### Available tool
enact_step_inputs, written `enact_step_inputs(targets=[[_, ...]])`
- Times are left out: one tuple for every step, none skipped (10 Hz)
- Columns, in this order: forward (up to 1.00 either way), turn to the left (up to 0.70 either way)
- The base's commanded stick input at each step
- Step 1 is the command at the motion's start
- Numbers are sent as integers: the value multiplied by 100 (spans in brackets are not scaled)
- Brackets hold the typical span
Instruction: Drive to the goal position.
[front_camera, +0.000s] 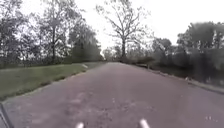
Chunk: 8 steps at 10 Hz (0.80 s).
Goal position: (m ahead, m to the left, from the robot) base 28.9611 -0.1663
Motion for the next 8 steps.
enact_step_inputs(targets=[[70, 0], [70, 0], [70, 0], [70, 0], [70, 0], [70, 0], [70, 0], [70, 0]])
